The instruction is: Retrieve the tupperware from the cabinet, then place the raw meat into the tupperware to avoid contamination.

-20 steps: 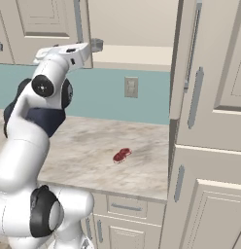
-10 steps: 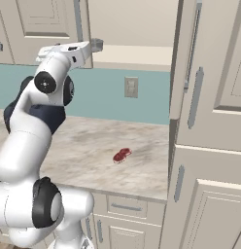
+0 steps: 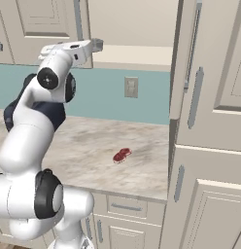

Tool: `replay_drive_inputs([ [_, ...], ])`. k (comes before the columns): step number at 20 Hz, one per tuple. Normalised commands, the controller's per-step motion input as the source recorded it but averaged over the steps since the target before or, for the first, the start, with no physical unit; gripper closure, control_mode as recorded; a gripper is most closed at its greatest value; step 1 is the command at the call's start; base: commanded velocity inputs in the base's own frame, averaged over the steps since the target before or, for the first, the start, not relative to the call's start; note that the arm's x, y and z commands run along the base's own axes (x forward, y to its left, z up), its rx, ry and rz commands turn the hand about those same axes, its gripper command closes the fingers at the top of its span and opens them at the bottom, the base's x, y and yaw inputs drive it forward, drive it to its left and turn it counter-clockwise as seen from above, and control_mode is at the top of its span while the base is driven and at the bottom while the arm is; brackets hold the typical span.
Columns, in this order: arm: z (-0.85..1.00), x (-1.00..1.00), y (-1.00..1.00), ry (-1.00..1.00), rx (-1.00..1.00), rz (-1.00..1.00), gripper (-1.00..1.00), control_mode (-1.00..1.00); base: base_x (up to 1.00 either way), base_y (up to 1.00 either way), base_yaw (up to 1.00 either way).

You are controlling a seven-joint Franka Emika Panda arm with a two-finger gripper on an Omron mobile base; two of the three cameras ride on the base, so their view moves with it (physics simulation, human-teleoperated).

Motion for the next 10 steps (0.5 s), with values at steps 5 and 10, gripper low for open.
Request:
replay_drive_inputs([
  [5,-0.01,0.15,0.00,0.01,0.00,0.00,-1.00,-1.00,0.00,0.00,0.00],
  [10,-0.04,0.14,0.00,0.01,0.00,0.00,-1.00,-1.00,0.00,0.00,0.00],
])
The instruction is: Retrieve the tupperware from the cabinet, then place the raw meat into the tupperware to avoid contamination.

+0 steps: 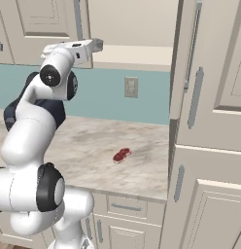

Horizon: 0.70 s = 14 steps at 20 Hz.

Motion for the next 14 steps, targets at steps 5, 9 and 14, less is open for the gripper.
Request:
replay_drive_inputs([
  [5,-0.07,0.13,0.00,0.00,0.00,0.00,-1.00,-1.00,0.00,0.00,0.00],
  [9,-0.08,0.13,0.00,0.00,0.00,0.00,-1.00,-1.00,0.00,0.00,0.00],
  [14,-0.05,0.16,0.00,0.00,0.00,0.00,-1.00,-1.00,0.00,0.00,0.00],
])
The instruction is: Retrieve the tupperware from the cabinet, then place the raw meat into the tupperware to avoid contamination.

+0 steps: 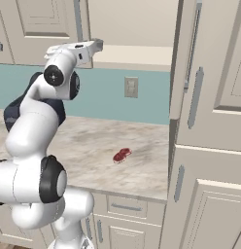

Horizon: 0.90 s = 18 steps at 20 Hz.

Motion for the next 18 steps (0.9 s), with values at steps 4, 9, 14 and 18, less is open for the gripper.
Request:
replay_drive_inputs([
  [4,-0.02,0.18,0.00,0.00,0.00,0.00,-1.00,-1.00,0.00,0.00,0.00],
  [9,0.00,0.18,-0.03,0.00,0.00,0.00,-1.00,-1.00,0.00,0.00,0.00],
  [14,-0.01,0.18,0.00,0.00,0.00,0.00,-1.00,-1.00,0.00,0.00,0.00],
  [18,-0.02,0.18,0.00,0.00,0.00,0.00,-1.00,-1.00,0.00,0.00,0.00],
])
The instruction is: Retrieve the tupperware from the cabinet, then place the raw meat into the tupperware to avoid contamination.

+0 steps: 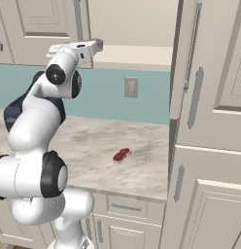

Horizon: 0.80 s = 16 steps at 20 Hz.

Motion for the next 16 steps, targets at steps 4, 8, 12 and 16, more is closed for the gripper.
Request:
replay_drive_inputs([
  [4,-0.03,0.18,0.00,0.00,0.00,0.00,-1.00,-1.00,0.00,0.00,0.00],
  [8,-0.02,0.20,0.00,0.00,0.00,0.00,-1.00,-1.00,0.00,0.00,0.00],
  [12,-0.02,0.19,0.00,0.00,0.00,0.00,1.00,-1.00,0.00,0.00,0.00],
  [16,0.00,0.16,0.00,0.00,0.00,0.00,1.00,-1.00,0.00,0.00,0.00],
])
